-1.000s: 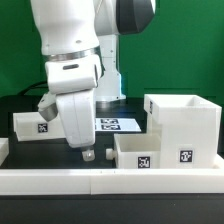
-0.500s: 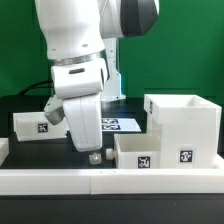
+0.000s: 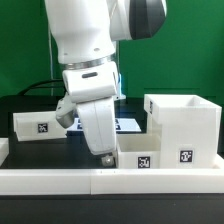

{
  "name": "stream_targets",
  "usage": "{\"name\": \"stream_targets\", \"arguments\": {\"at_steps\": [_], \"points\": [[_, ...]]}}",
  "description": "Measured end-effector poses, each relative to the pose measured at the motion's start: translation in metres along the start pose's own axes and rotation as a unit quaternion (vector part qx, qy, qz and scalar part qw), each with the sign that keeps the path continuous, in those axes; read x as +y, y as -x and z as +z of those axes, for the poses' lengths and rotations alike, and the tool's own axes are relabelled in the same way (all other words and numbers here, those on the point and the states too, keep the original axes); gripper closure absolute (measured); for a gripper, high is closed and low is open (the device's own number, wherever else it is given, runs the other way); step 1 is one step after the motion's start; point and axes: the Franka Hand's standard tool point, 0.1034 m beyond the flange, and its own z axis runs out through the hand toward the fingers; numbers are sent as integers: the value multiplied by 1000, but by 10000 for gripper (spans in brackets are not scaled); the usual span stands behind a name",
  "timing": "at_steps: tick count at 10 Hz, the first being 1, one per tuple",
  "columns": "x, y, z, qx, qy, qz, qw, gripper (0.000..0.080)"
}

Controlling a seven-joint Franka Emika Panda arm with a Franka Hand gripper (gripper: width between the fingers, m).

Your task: Assemble drawer

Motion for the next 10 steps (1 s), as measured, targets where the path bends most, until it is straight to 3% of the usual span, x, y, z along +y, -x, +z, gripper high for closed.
{"name": "stream_targets", "arguments": {"at_steps": [3,4,7,10], "points": [[2,-25,3,-7,0,-16,1000,151],[4,-26,3,-8,5,-17,1000,151],[3,-26,4,-7,4,-13,1000,151],[2,-44,7,-4,1,-5,1000,151]]}}
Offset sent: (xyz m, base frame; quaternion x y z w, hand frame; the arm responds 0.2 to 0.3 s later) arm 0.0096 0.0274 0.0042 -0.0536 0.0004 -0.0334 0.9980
